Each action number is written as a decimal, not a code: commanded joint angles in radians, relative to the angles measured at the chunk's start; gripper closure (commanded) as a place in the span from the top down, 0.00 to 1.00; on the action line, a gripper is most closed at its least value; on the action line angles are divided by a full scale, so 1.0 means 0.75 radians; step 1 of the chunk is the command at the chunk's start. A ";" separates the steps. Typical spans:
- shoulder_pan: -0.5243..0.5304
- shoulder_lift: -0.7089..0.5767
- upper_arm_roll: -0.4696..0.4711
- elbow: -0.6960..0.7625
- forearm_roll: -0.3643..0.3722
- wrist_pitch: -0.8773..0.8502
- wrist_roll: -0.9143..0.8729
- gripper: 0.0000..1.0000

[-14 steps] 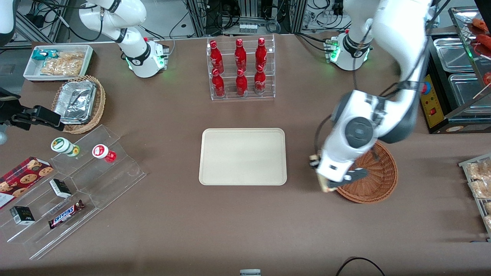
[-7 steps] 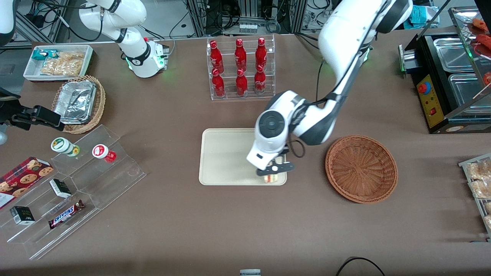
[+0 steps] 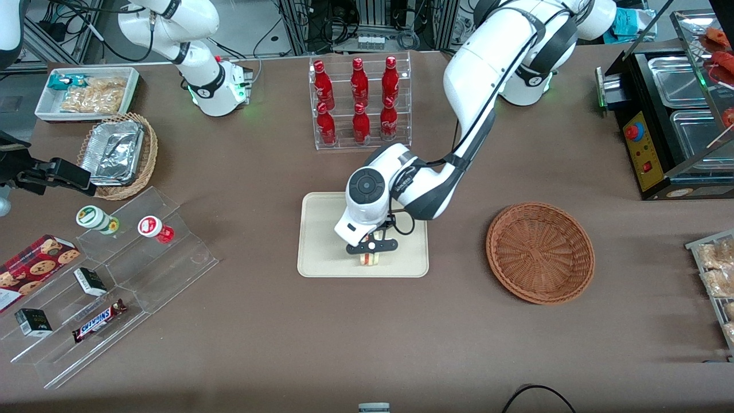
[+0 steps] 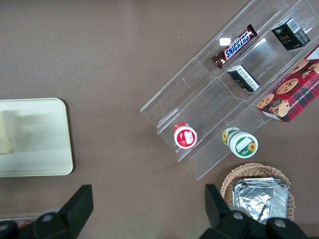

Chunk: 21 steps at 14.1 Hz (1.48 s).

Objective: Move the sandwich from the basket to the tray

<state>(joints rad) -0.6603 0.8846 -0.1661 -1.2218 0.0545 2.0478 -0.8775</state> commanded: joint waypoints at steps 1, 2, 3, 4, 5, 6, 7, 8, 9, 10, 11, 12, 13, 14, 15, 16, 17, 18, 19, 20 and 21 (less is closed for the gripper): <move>-0.036 0.048 0.009 0.054 -0.011 -0.006 -0.014 0.33; -0.038 0.054 0.009 0.054 -0.011 -0.006 -0.014 0.34; -0.038 0.062 0.009 0.054 -0.011 -0.008 -0.018 0.37; -0.040 0.064 0.009 0.054 -0.009 -0.008 -0.018 0.43; -0.040 0.064 0.009 0.052 -0.009 -0.008 -0.018 0.63; -0.038 0.060 0.009 0.050 -0.007 -0.018 -0.016 0.94; -0.038 0.044 0.009 0.046 -0.009 -0.030 -0.016 1.00; -0.038 0.013 0.009 0.046 -0.009 -0.051 -0.016 1.00; -0.034 -0.030 0.013 0.044 -0.007 -0.094 -0.014 1.00; -0.026 -0.070 0.015 0.044 -0.001 -0.159 -0.010 1.00; -0.016 -0.136 0.021 0.042 -0.001 -0.236 -0.008 1.00; 0.027 -0.189 0.019 0.042 0.003 -0.294 -0.004 1.00; 0.080 -0.260 0.019 0.034 0.001 -0.353 0.000 1.00; 0.125 -0.326 0.019 0.013 0.001 -0.410 0.008 1.00; 0.166 -0.416 0.019 -0.045 -0.003 -0.456 0.063 1.00; 0.211 -0.504 0.019 -0.145 -0.007 -0.466 0.146 1.00; 0.270 -0.587 0.019 -0.246 -0.011 -0.466 0.224 1.00; 0.330 -0.681 0.019 -0.344 -0.011 -0.468 0.292 1.00; 0.391 -0.763 0.017 -0.438 -0.011 -0.468 0.339 1.00; 0.434 -0.837 0.019 -0.508 -0.011 -0.470 0.382 1.00; 0.489 -0.901 0.019 -0.569 -0.011 -0.470 0.437 1.00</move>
<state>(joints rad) -0.3602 0.3622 -0.1432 -1.4660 0.0549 1.6736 -0.6166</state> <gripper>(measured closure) 0.000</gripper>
